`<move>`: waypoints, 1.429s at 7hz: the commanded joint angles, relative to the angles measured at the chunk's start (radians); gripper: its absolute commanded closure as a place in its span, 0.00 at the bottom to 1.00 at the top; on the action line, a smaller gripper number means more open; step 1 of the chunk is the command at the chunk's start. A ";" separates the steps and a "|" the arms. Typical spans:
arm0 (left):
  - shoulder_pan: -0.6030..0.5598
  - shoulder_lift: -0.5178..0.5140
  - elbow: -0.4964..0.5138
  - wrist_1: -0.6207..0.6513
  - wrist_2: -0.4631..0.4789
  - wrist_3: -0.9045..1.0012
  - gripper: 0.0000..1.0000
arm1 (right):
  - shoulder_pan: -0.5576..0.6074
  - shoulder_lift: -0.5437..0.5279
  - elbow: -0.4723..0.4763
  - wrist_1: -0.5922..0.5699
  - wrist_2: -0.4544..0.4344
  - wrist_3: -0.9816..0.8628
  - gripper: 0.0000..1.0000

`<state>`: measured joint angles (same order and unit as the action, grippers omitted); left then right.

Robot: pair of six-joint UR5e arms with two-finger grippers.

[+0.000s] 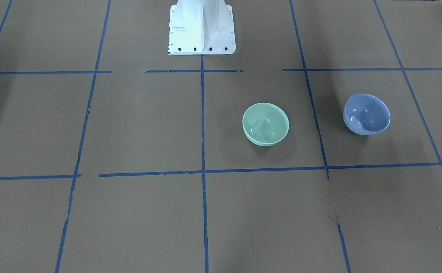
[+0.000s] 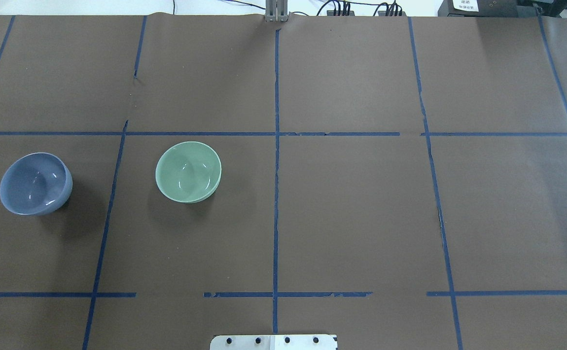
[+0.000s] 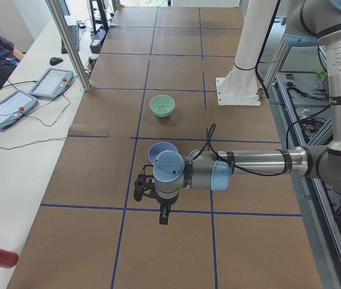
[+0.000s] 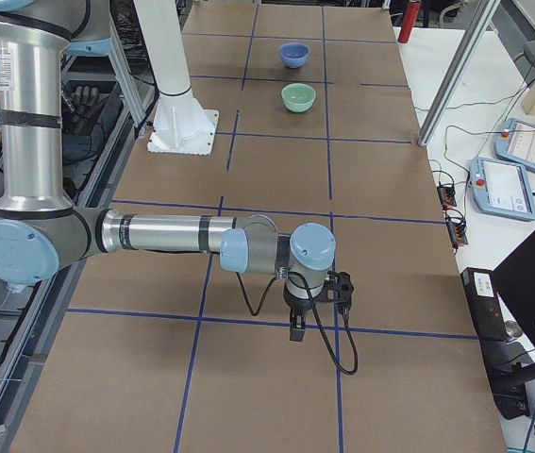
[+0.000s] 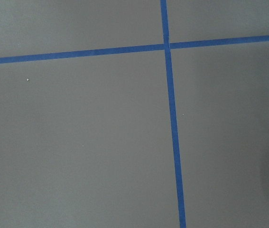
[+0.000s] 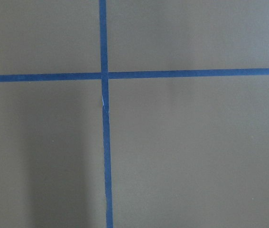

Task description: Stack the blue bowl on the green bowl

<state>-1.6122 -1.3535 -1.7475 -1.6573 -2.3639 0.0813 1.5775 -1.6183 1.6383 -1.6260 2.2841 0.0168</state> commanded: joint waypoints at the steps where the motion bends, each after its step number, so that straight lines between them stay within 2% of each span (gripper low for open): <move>1: 0.000 -0.004 -0.004 0.001 0.000 -0.005 0.00 | -0.001 0.000 0.000 0.000 0.000 -0.001 0.00; 5: 0.003 -0.062 0.011 0.002 -0.009 -0.009 0.00 | 0.001 0.000 0.000 0.000 0.000 0.000 0.00; 8: 0.043 -0.056 0.010 -0.117 -0.011 -0.023 0.00 | 0.001 0.000 0.000 0.000 0.000 -0.001 0.00; 9: 0.108 -0.059 -0.006 -0.122 -0.003 -0.170 0.00 | -0.001 0.000 0.000 0.000 0.000 0.000 0.00; 10: 0.211 -0.058 -0.007 -0.221 0.001 -0.351 0.00 | 0.001 0.000 0.000 0.000 0.000 -0.001 0.00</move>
<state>-1.5041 -1.4115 -1.7490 -1.7945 -2.3683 -0.0840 1.5776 -1.6183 1.6383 -1.6260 2.2841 0.0160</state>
